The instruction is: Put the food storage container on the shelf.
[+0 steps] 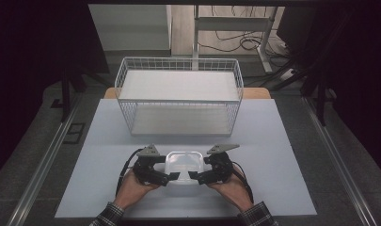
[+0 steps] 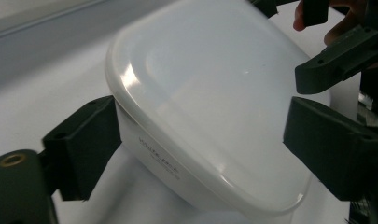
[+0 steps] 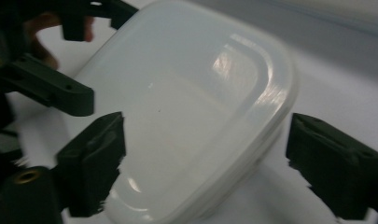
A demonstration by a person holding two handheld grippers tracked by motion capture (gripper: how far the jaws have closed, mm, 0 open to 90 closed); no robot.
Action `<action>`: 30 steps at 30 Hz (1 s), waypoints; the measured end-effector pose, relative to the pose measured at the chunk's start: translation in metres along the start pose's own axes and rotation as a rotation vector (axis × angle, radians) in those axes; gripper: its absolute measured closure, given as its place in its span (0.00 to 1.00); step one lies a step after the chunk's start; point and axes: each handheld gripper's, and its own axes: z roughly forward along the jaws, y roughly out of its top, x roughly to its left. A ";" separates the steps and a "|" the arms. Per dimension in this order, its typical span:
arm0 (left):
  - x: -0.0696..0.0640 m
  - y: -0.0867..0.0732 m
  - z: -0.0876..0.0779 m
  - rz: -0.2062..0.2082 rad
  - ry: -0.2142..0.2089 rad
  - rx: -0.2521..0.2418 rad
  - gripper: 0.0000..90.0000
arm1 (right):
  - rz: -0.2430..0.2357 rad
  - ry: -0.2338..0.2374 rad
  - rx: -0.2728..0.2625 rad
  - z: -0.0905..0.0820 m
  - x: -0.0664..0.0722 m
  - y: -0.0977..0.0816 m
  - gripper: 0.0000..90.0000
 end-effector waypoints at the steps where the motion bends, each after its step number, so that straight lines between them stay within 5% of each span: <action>1: -0.003 0.000 -0.002 0.011 0.012 0.005 0.12 | 0.004 0.000 0.004 -0.001 0.002 -0.002 0.18; 4: -0.007 -0.004 -0.011 -0.021 0.037 -0.013 0.23 | 0.005 -0.028 0.013 -0.008 0.009 -0.005 0.27; 6: -0.006 -0.007 -0.019 -0.067 0.044 -0.041 0.48 | 0.006 -0.064 -0.010 -0.017 0.011 -0.005 0.47; 10: -0.008 -0.009 -0.024 -0.083 0.045 -0.048 0.59 | 0.054 -0.051 -0.032 -0.025 0.007 -0.006 0.61; 12: -0.008 -0.010 -0.028 -0.107 0.046 -0.079 0.67 | 0.118 -0.030 -0.064 -0.031 0.003 -0.008 0.72; 19: -0.009 -0.011 -0.031 -0.156 0.056 -0.109 0.76 | 0.235 -0.003 -0.126 -0.036 0.001 -0.011 0.82; 22: -0.007 -0.010 -0.033 -0.165 0.080 -0.121 0.86 | 0.214 -0.013 -0.149 -0.039 0.002 -0.011 0.87; 23: -0.006 -0.010 -0.033 -0.177 0.071 -0.122 0.87 | 0.174 -0.039 -0.144 -0.039 0.006 -0.010 0.87; 30: -0.003 -0.006 -0.036 -0.149 0.098 -0.139 0.87 | 0.119 -0.083 -0.150 -0.036 0.011 -0.006 0.88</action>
